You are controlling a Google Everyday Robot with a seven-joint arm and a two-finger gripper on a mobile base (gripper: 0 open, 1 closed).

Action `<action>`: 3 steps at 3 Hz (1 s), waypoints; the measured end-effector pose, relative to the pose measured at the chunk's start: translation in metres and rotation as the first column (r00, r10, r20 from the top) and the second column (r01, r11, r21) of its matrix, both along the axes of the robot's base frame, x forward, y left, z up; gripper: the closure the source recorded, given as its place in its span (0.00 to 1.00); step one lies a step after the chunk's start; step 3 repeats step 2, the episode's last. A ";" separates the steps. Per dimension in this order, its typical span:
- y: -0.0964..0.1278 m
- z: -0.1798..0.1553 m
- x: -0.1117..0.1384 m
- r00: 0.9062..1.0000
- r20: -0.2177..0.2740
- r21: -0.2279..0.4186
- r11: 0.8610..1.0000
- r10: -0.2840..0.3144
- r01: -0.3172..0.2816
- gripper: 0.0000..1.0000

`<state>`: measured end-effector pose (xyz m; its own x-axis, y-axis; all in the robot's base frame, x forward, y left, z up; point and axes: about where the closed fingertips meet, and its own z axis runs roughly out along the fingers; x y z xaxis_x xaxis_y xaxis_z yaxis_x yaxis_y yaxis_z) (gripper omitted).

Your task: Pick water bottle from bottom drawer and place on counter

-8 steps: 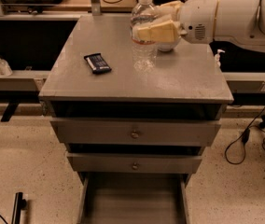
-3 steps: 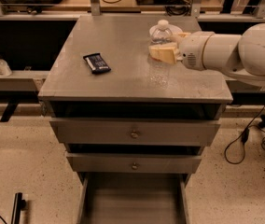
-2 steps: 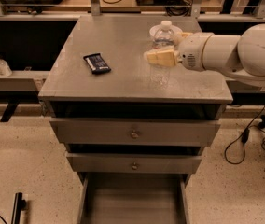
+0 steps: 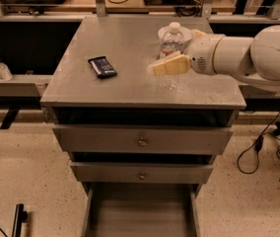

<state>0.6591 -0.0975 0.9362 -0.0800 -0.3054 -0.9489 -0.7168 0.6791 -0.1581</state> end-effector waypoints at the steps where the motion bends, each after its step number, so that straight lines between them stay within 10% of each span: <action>1: -0.008 0.008 -0.002 0.999 0.014 -0.039 0.998 0.048 -0.048 0.00; 3: -0.048 0.044 -0.006 0.993 0.063 -0.143 0.986 0.099 -0.089 0.00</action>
Offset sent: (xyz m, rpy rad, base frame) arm -0.0145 -0.1073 0.0902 -0.2738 -0.1330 0.1502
